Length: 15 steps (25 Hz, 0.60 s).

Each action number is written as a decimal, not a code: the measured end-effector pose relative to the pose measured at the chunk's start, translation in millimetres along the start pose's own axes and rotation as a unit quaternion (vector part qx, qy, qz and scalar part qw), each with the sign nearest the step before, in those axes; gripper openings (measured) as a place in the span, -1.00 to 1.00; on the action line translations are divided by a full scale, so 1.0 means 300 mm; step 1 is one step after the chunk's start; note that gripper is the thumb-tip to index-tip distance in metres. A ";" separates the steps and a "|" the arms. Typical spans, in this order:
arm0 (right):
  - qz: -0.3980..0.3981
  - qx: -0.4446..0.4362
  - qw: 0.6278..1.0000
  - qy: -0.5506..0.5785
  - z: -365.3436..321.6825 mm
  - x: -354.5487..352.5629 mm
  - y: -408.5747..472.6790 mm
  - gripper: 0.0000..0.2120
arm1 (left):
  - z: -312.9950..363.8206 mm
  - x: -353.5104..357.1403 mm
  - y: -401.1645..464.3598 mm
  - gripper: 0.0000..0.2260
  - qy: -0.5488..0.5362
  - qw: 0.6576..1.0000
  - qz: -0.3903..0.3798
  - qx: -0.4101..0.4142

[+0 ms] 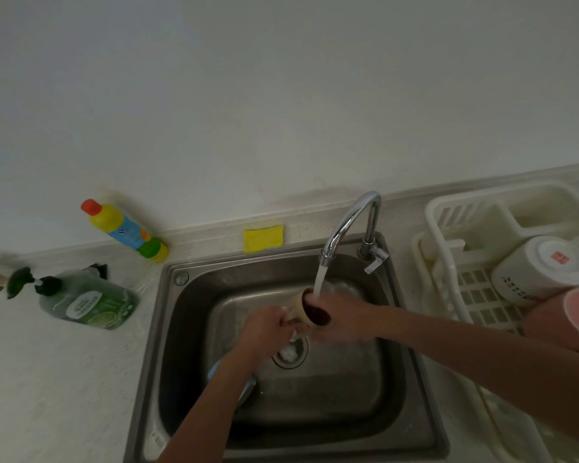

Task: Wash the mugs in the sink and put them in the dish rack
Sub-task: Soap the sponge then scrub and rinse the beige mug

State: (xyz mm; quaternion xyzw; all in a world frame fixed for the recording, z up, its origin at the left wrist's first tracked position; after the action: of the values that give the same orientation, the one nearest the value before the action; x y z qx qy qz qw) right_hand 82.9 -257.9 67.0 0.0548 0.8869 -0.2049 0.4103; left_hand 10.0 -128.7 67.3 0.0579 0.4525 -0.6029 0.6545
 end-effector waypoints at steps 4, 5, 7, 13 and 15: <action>-0.095 -0.015 0.995 -0.020 -0.011 0.054 -0.014 -0.44 | -0.004 -0.003 0.000 -0.76 0.012 1.000 -0.006 0.001; -0.077 -0.026 0.997 0.007 -0.024 0.042 -0.012 -0.43 | -0.008 0.001 -0.002 -0.76 0.011 1.000 -0.006 0.001; -0.011 -0.028 0.999 0.029 -0.026 -0.010 -0.002 -0.44 | -0.010 -0.001 -0.005 -0.76 0.005 1.000 0.001 0.000; 0.091 0.038 0.944 0.316 0.051 -0.067 -0.034 -0.75 | -0.024 -0.011 -0.030 -0.81 -0.156 0.986 0.027 -0.046; 0.201 0.139 0.840 0.484 0.137 -0.073 -0.041 -0.76 | -0.048 0.005 -0.055 -0.75 -0.321 0.943 0.039 -0.081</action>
State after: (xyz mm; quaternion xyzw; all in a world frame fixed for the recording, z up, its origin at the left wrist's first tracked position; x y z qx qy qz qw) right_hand 123.0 -284.4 63.5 0.3807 0.9042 -0.1867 -0.0510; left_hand -11.7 -125.1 65.7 -0.1744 0.2631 -0.5251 0.7903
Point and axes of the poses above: each hand's wrist, its own y-axis towards the middle knuckle, its own x-axis out of the palm, z = x × y, the point moved 7 cm from there along y, towards the middle knuckle, and after that the axes turned 11 degrees about -y, right-handed, at the moved point
